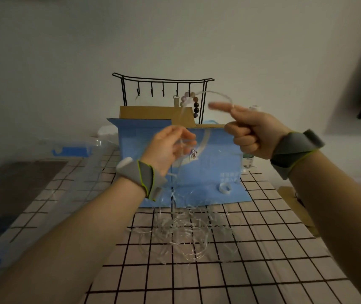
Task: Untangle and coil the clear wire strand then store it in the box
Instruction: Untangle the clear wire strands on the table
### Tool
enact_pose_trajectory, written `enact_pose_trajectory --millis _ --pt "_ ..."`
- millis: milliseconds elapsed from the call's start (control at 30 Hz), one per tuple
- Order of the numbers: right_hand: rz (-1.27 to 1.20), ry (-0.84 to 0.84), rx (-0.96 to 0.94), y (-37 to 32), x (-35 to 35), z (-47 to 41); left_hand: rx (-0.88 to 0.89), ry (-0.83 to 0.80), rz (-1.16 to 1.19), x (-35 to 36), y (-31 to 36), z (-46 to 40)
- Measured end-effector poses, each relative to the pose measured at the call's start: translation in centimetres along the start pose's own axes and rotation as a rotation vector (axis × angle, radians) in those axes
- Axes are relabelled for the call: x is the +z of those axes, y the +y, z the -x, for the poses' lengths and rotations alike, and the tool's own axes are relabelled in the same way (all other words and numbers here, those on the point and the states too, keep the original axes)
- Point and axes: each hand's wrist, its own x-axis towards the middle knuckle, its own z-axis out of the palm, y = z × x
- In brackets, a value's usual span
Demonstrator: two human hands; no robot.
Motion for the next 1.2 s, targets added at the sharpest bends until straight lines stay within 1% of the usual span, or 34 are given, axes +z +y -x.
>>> enact_pose_trajectory --millis 67,100,167,233,300,333,367,400,433,467,500,533,567,600,633,667,733,800,867,933,967,1033,1067,1133,1200 --pt "0.168 0.087 0.057 0.4 -0.6 0.2 0.039 0.128 0.074 -0.7 0.5 -0.8" --pt "0.238 0.168 0.082 0.6 -1.0 0.2 0.068 0.188 0.073 -1.3 0.7 -1.3" --pt "0.32 0.388 0.085 1.2 -1.9 0.2 0.13 0.283 -0.008 -2.4 0.9 -1.9" --pt "0.389 0.573 0.033 1.8 -2.6 0.1 0.195 0.325 -0.197 -3.4 0.9 -2.1" --pt "0.423 0.67 -0.05 2.1 -2.7 0.0 0.284 0.337 -0.487 -4.0 0.6 -1.9" --pt "0.393 0.708 -0.08 2.2 -2.5 0.0 0.324 0.354 -0.599 -4.1 0.5 -1.8" --pt "0.331 0.747 -0.106 2.3 -2.4 -0.1 0.354 0.386 -0.658 -4.3 0.5 -1.8" --pt "0.227 0.776 -0.13 2.3 -2.1 -0.3 0.362 0.426 -0.661 -4.2 0.4 -1.8" --pt "0.074 0.783 -0.147 2.4 -1.9 -0.5 0.336 0.465 -0.598 -4.1 0.3 -1.9" --pt "-0.131 0.754 -0.147 2.6 -1.6 -0.6 0.272 0.492 -0.464 -3.9 0.3 -1.9" --pt "-0.351 0.696 -0.132 2.8 -1.4 -0.7 0.178 0.487 -0.276 -3.7 0.5 -1.9" --pt "-0.542 0.625 -0.103 3.0 -1.2 -0.8 0.067 0.448 -0.055 -3.3 0.6 -1.8" --pt "-0.671 0.56 -0.079 3.3 -1.0 -0.8 -0.028 0.383 0.149 -3.0 0.7 -1.7" --pt "-0.75 0.51 -0.068 3.5 -0.8 -0.9 -0.097 0.328 0.288 -2.8 0.7 -1.5" --pt "-0.786 0.478 -0.066 3.6 -0.7 -1.0 -0.139 0.295 0.349 -2.7 0.7 -1.4" --pt "-0.795 0.46 -0.06 3.8 -0.6 -1.0 -0.166 0.28 0.351 -2.7 0.6 -1.2" --pt "-0.683 0.486 -0.048 3.8 -0.6 -0.9 -0.191 0.301 0.266 -3.0 0.6 -1.2" --pt "-0.43 0.549 -0.029 3.6 -1.1 -0.5 -0.175 0.357 0.085 -3.6 0.6 -1.3" --pt "-0.174 0.611 0.013 3.4 -1.7 0.0 -0.073 0.433 -0.218 -4.5 0.6 -1.5" --pt "0.074 0.673 0.038 3.4 -2.2 0.5 0.083 0.514 -0.554 -5.4 0.4 -1.5" --pt "0.21 0.712 0.041 3.4 -2.4 0.7 0.154 0.531 -0.664 -5.8 0.4 -1.4" --pt "0.474 0.752 0.049 3.6 -2.4 1.0 0.241 0.54 -0.77 -6.1 0.1 -1.4" --pt "0.615 0.742 0.068 3.8 -2.5 1.0 0.272 0.549 -0.819 -6.2 -0.1 -1.4" --pt "0.878 0.668 0.187 4.3 -2.7 1.1 0.351 0.547 -0.953 -6.2 -0.7 -1.5" --pt "1.087 0.591 0.313 5.0 -2.9 1.0 0.411 0.441 -1.105 -6.3 -1.4 -1.6"
